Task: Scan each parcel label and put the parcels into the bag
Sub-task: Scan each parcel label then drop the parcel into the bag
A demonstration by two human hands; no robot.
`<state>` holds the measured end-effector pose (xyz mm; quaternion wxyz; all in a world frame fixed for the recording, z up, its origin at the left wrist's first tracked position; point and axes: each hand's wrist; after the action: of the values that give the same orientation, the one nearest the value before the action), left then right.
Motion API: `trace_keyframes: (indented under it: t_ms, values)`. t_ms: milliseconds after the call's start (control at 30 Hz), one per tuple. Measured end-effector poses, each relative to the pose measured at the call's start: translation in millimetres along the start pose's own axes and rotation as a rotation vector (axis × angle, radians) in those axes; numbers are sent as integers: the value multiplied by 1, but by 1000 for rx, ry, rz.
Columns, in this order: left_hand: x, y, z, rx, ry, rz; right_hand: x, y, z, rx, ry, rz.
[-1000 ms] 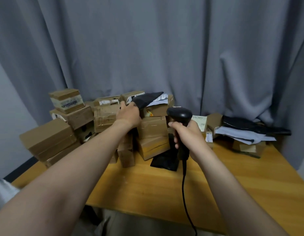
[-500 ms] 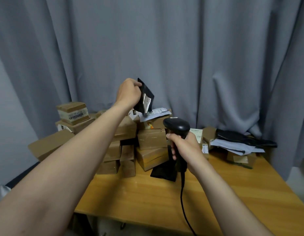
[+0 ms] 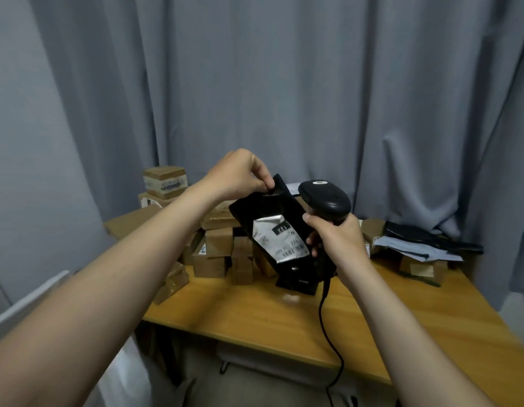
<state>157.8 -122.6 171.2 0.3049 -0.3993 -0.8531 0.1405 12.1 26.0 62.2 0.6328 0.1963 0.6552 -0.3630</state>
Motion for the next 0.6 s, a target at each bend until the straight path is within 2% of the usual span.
trace_keyframes:
  t_ms: [133,233,333,500,600]
  values:
    - [-7,23,9,-228,68,48,0,9,9,-31,84,-20]
    - [-13,32,15,-238,91,79,0,15,18,-76,164,-31]
    - [-15,42,18,-234,118,83,3,16,23,-47,203,-33]
    - [-28,64,17,-78,359,-41,4,13,24,45,145,-18]
    - [-44,84,22,-107,478,-115,5,12,21,91,107,-7]
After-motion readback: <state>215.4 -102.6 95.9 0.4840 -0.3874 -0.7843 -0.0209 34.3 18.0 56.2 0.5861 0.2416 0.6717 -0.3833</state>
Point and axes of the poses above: each hand's wrist, its own y-axis away from the middle knuckle, its own z-axis out of the palm, x = y × z, and after that the axes turned 6 degrees about x, right-handed
